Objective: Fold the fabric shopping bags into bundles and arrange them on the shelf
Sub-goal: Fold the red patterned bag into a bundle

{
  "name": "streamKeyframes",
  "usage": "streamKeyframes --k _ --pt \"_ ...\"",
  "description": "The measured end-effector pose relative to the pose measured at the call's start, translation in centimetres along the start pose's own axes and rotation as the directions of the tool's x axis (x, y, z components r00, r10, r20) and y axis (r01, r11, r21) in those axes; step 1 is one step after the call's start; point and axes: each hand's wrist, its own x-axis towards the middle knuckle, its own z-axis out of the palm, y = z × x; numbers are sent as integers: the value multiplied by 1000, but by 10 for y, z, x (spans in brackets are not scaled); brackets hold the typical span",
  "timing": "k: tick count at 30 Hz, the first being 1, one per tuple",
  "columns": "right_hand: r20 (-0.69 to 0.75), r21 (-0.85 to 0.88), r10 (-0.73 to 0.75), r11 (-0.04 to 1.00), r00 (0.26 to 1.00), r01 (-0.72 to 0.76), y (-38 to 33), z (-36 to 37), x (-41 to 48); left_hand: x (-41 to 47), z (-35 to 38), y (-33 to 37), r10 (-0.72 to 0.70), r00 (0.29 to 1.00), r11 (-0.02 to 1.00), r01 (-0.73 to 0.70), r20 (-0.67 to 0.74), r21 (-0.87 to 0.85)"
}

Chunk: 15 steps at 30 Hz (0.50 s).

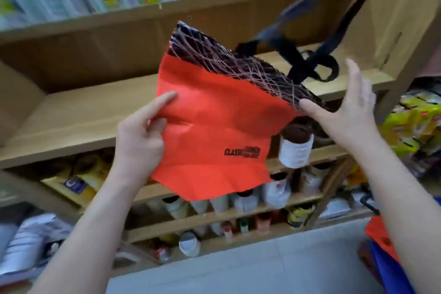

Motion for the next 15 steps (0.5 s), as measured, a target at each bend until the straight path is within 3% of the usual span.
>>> streamKeyframes --k 3,5,9,15 --pt "221 243 90 959 971 -144 -11 37 5 21 -22 -26 -100 988 994 93 -120 -64" --pt "343 296 25 946 939 -133 -25 56 11 34 -31 -44 -181 965 981 163 -189 -105" --pt "399 188 -235 967 886 172 -41 84 30 57 -38 -75 -379 899 925 366 -221 -99" --pt "568 -70 -335 890 752 450 -72 87 52 76 -50 -108 -542 817 795 574 -196 197"
